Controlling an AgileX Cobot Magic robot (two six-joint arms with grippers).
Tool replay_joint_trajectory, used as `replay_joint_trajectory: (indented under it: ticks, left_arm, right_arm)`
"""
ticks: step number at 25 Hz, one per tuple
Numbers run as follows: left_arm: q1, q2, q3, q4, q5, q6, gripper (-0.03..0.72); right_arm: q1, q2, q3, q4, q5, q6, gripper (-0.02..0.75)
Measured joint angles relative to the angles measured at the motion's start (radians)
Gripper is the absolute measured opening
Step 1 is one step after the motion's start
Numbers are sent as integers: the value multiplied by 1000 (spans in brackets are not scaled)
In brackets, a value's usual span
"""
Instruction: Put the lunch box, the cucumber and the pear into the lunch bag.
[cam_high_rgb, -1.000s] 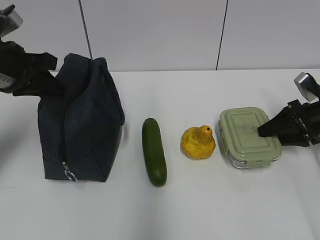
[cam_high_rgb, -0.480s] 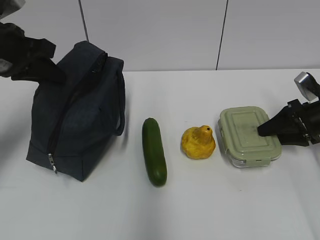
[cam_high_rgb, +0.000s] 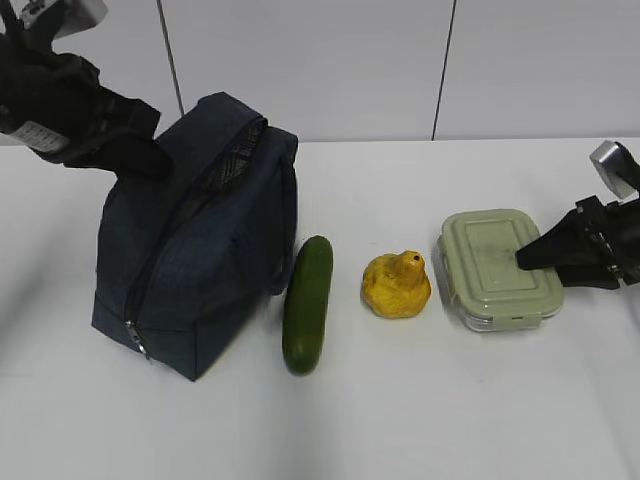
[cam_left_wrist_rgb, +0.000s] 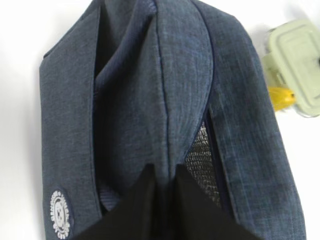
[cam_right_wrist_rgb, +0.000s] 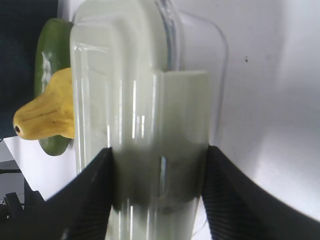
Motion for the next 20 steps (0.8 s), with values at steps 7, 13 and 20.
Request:
replay_joint_trajectory:
  ticks: [7,13,20]
  left_arm:
    - [0,0,0,50,-9,-40,13]
    - [0,0,-8,79,-22,-49,13]
    - [0,0,-74,178,-6,-112,13]
  right_arm:
    - [0,-20,3,19,-11,-2,395]
    - [-1,-20,3,54,-11,-7,394]
    - [-2,-20,3,95,-11,-7,393]
